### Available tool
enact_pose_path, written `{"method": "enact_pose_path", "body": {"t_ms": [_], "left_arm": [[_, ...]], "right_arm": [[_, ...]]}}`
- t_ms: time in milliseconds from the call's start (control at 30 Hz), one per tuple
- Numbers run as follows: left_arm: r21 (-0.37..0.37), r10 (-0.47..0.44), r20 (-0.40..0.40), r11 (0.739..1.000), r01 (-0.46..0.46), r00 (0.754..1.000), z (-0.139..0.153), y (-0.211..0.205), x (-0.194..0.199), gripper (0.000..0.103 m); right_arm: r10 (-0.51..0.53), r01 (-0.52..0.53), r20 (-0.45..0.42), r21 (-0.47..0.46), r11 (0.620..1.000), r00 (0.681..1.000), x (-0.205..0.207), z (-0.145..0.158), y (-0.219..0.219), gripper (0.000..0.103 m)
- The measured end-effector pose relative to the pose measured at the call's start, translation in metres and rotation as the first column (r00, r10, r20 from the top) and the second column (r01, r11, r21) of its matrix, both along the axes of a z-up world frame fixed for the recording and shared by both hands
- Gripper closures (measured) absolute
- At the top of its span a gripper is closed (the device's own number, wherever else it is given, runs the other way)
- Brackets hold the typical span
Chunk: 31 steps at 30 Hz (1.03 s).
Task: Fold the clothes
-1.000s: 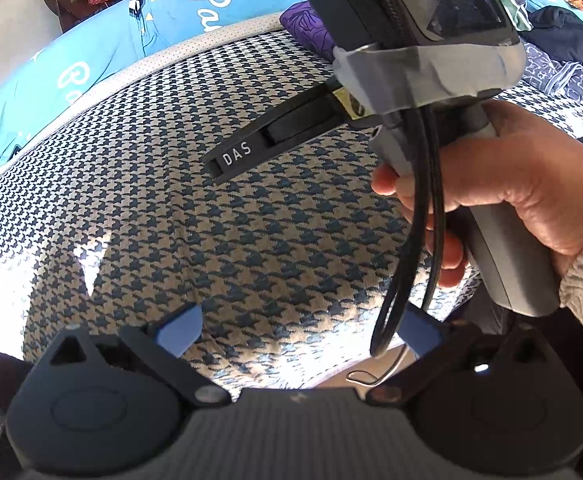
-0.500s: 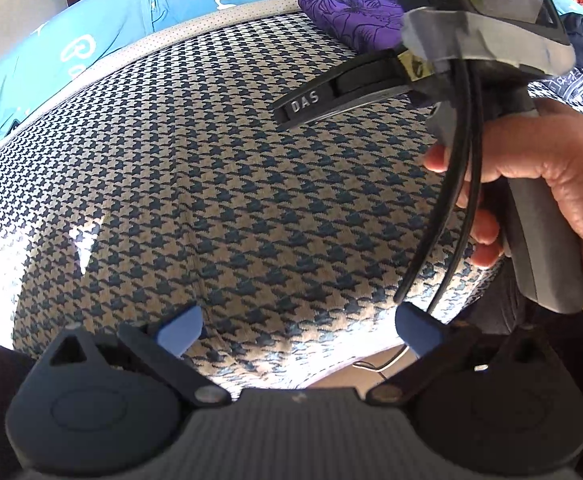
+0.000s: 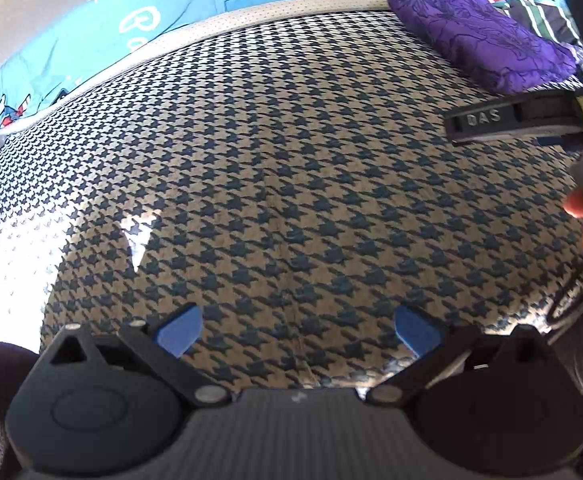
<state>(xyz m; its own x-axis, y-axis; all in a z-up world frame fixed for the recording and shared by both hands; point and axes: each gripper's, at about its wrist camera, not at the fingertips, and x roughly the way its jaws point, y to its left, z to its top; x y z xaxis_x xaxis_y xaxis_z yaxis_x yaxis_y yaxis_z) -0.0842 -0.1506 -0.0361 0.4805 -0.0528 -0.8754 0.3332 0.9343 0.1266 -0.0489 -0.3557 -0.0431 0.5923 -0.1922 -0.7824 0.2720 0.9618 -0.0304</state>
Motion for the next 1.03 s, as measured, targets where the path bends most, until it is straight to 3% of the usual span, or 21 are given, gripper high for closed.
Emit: {"method": "enact_pose_path", "body": {"t_ms": [167,567,1033], "left_arm": [[-0.002,0.042,0.009,0.999,-0.042,0.999,0.002,0.011,0.014,0.000],[-0.002,0.071,-0.010,0.997,-0.071,0.997,-0.007,0.019,0.033,0.000],[-0.062,0.132,-0.030,0.989,-0.133,0.991,-0.011,0.032,0.042,0.000]], "right_arm": [[-0.009,0.009,-0.007,0.044,0.999,1.000,0.002,-0.003,-0.001,0.006],[0.024,-0.024,-0.017,0.018,1.000,1.000,0.007,-0.005,0.013,0.006],[0.051,-0.051,-0.032,-0.004,0.999,0.998,0.004,-0.007,0.023,0.006]]}}
